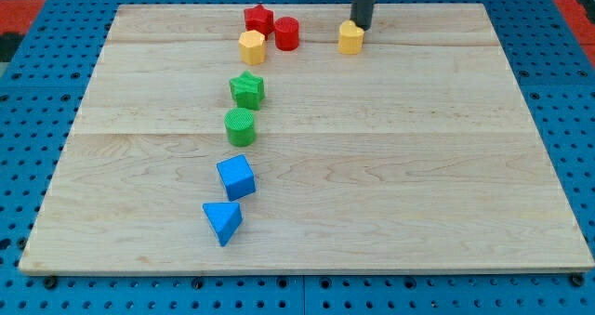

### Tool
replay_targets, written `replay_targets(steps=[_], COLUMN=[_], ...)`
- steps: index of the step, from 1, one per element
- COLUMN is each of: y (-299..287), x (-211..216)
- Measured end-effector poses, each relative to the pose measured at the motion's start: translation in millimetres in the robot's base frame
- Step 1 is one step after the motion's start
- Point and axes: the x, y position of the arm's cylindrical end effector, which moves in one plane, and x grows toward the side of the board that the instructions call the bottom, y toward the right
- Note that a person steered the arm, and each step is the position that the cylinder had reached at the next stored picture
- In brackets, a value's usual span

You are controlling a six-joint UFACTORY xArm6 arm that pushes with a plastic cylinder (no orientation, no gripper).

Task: Push yellow star along with green star slightly left

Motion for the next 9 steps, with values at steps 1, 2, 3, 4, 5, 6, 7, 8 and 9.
replay_targets(steps=[1,2,3,4,5,6,7,8,9], y=[-36,-37,-44,-57,-15,-29,-82,-106,-118], x=[51,88,111,128,143,165,160,140,116])
